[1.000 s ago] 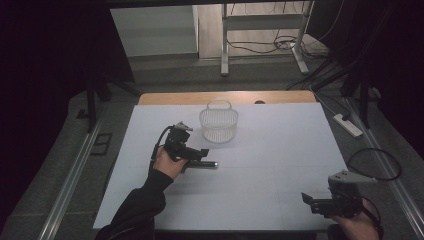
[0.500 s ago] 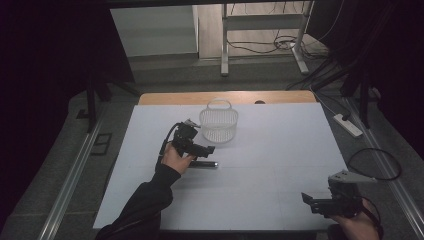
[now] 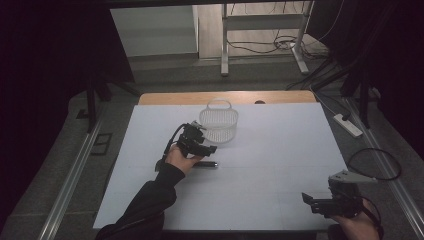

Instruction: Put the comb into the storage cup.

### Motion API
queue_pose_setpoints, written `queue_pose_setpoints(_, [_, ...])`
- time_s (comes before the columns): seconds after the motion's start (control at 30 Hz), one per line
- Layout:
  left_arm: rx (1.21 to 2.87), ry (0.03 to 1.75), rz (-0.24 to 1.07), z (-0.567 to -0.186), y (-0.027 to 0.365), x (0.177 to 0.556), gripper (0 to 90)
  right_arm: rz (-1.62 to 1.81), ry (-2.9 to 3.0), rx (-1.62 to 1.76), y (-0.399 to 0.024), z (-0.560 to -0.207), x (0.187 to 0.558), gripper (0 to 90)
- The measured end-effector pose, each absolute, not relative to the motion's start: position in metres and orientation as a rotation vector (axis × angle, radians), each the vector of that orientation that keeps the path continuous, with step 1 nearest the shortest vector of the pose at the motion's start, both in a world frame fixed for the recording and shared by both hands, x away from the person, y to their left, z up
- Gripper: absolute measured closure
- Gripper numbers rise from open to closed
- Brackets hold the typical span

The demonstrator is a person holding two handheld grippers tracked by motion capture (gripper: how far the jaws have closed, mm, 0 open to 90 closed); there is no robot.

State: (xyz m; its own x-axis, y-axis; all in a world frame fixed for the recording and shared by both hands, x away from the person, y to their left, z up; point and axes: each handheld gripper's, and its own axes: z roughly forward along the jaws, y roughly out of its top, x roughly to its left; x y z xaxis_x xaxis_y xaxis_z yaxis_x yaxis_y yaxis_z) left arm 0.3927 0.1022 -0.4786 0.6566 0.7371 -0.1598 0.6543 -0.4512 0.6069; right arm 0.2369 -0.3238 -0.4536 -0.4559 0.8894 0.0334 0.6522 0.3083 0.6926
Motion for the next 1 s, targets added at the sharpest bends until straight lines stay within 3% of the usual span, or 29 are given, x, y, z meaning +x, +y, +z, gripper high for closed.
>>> queue_pose_setpoints(0.23, [2.213, 1.099, 0.104, -0.478, 0.103, 0.393, 88.3, 0.924, 2.226, 1.377, -0.324, -0.454, 0.237, 0.0])
queue_pose_setpoints(1.0, [2.271, 1.158, 0.082, -0.505, 0.099, 0.392, 88.5, 0.922, 2.237, 1.365, -0.323, -0.454, 0.236, 0.5])
